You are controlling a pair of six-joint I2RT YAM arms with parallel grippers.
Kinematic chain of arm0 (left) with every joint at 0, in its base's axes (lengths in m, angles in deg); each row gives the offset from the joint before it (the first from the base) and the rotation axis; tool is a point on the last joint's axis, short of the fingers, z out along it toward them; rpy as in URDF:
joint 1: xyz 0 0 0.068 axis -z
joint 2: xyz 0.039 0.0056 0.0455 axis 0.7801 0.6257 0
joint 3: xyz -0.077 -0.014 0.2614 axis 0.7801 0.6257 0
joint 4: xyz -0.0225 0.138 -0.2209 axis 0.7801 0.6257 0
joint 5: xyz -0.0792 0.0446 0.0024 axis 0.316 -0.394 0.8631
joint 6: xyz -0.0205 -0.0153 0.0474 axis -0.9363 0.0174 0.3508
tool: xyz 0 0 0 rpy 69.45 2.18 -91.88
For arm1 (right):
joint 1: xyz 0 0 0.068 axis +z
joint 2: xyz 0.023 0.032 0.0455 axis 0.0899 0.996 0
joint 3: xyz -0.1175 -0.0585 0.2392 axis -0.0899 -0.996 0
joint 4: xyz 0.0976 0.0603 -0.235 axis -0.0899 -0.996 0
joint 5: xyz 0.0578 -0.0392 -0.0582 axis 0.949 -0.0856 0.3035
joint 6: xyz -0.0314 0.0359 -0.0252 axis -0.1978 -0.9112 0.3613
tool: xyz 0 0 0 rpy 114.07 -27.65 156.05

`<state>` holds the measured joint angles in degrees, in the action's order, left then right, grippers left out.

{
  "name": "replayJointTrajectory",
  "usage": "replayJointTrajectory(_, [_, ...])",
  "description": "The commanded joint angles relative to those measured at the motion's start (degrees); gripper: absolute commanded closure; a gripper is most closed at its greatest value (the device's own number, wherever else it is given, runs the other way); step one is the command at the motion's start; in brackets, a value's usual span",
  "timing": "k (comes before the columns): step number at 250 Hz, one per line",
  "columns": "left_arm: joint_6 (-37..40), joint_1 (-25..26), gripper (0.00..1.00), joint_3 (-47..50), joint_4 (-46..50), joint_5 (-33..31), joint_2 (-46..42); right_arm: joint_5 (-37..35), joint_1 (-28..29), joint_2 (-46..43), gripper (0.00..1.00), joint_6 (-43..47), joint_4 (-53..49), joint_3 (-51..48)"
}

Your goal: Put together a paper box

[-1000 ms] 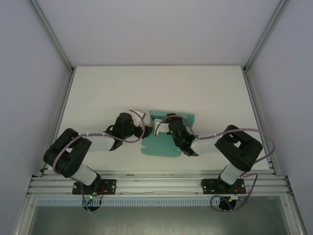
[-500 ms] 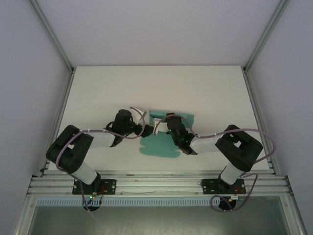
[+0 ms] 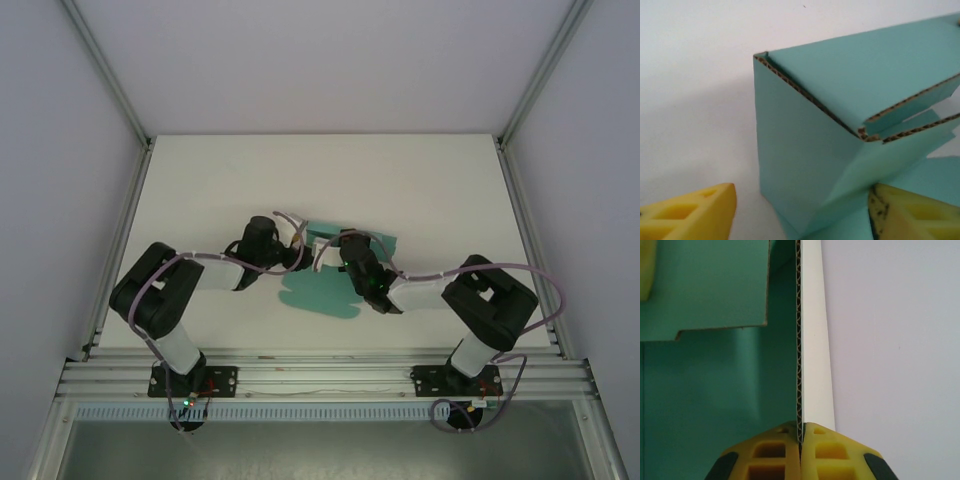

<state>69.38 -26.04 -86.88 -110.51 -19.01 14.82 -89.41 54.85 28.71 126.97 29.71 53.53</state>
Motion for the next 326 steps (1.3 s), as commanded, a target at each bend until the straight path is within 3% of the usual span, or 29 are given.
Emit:
replayJointTrajectory(1, [-1.89,-0.8,0.38,-1.05,-8.87,-6.29,1.67,6.53,1.81,0.96,1.0,-3.05,-9.3,-1.02])
replayJointTrajectory(87, [-1.73,-0.62,0.71,1.99,-15.88,-10.36,1.71,5.55,1.64,0.99,1.0,-4.94,-11.61,-0.5])
replayJointTrajectory(137, [-1.52,-0.23,0.81,3.54,-17.64,-12.09,1.0,3.46,1.11,3.08,1.0,-5.47,-10.22,-0.14])
replayJointTrajectory(157, [-1.01,-0.27,0.81,2.93,-15.44,-11.32,0.8,2.71,1.11,3.93,1.0,-5.83,-9.26,0.32])
replayJointTrajectory(172, [-0.41,-0.27,0.73,2.82,-14.47,-8.88,0.7,2.58,1.03,4.29,1.0,-5.81,-8.58,0.56])
replayJointTrajectory(202, [0.81,-0.57,0.43,2.96,-12.99,-4.6,0.15,2.29,0.74,4.46,1.0,-6.23,-8.97,1.6])
replayJointTrajectory(235, [0.97,-2.45,0.25,2.14,-10.28,-1.38,-0.98,3.43,0.33,3.59,1.0,-5.96,-9.27,1.66])
replayJointTrajectory(278, [1.79,-4.59,0.12,1.81,-9.04,4.89,-1.92,3.83,-0.32,2.09,1.0,-7.76,-11.71,3.26])
replayJointTrajectory(326, [5.01,-4.75,0.09,-1.72,-0.75,12.93,-0.85,4.77,-1.03,1.55,1.0,-7.65,-12.23,3.9])
